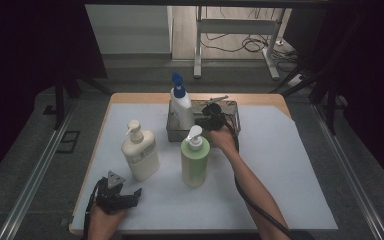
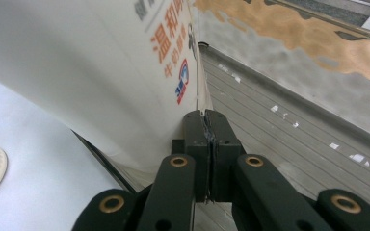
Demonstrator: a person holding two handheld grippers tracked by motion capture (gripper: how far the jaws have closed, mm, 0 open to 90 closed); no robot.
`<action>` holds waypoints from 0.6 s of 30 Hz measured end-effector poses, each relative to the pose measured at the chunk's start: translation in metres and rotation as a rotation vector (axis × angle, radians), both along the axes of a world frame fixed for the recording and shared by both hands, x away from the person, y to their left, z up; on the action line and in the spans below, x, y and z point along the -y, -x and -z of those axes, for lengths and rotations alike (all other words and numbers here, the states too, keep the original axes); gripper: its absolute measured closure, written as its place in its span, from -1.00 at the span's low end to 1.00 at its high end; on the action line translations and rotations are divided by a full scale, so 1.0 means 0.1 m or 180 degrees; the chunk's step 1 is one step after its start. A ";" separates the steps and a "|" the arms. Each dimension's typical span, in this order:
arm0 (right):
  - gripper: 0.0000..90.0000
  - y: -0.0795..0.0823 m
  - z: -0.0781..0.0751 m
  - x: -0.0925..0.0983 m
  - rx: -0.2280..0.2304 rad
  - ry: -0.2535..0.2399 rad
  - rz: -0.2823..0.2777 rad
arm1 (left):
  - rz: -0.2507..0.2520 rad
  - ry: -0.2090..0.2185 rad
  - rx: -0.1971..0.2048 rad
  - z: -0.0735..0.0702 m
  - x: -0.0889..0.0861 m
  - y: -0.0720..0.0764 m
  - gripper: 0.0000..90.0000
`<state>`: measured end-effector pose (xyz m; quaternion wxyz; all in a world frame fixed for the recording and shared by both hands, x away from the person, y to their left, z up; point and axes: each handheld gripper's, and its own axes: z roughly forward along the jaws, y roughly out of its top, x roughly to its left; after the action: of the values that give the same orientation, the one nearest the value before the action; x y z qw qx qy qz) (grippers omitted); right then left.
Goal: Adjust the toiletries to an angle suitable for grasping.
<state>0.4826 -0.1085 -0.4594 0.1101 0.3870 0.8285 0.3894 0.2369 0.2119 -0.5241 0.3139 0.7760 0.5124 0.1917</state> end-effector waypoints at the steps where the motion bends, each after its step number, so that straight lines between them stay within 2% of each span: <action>1: 0.95 0.00 0.00 -0.02 0.0003 0.0009 0.0001 | 0.0000 0.0000 0.0000 0.00 0.00 0.00 -0.71; 18: 0.96 -0.01 0.03 -0.12 -0.0044 0.0054 -0.0047 | 0.0001 0.0001 0.0000 0.00 0.00 0.00 -0.71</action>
<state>0.4838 -0.0965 -0.4628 0.1049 0.3826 0.8354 0.3804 0.2369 0.2119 -0.5241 0.3140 0.7760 0.5124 0.1916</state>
